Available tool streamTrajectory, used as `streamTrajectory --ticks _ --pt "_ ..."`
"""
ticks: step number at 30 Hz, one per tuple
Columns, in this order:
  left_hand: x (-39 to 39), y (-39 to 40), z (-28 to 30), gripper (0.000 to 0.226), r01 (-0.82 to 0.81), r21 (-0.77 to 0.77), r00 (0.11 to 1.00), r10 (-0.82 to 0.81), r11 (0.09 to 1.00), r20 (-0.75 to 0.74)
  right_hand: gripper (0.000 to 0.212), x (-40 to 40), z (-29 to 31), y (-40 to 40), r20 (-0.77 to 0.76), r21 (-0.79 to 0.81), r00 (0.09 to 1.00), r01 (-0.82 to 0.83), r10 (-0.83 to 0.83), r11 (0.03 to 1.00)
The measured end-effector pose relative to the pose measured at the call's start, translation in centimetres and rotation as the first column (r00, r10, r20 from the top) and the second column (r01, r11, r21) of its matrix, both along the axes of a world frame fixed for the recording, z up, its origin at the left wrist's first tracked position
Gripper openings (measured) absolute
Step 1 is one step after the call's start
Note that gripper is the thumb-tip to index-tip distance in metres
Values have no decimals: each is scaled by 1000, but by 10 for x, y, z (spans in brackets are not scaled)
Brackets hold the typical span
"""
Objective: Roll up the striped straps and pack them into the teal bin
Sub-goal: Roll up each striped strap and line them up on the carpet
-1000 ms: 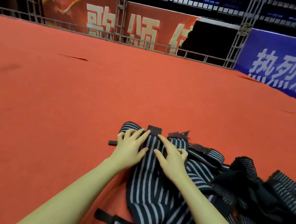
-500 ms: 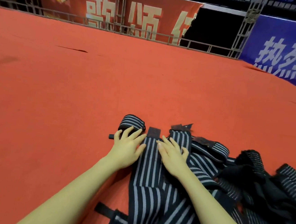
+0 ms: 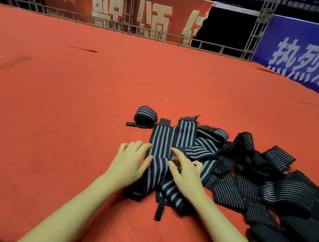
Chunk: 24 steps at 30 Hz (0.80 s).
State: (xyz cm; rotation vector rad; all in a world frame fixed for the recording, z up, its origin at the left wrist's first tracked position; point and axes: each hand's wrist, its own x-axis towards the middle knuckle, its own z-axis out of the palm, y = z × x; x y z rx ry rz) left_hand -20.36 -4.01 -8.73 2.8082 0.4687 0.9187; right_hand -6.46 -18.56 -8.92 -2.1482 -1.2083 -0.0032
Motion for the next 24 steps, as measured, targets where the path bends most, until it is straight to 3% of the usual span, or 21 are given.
streamTrajectory --ticks 5,9,16,20,24 --pt "-41 -26 -19 33 57 -44 998 -56 997 12 39 -22 -1 -16 90 -53 993 -69 74 996" --pt "-48 -38 -27 37 37 10 999 -36 999 -27 31 -31 -3 -17 94 75 994 -57 50 996" --pt "-63 -44 -21 56 90 -190 992 -71 978 101 39 -42 20 -20 -56 287 984 -148 171 946" --pt "-56 -46 3 49 165 -372 956 -55 914 288 41 -45 29 -20 19 275 986 -165 166 947" --pt "-52 -46 3 32 125 -377 963 -21 918 268 37 -55 27 -19 -76 291 990 -93 120 952"
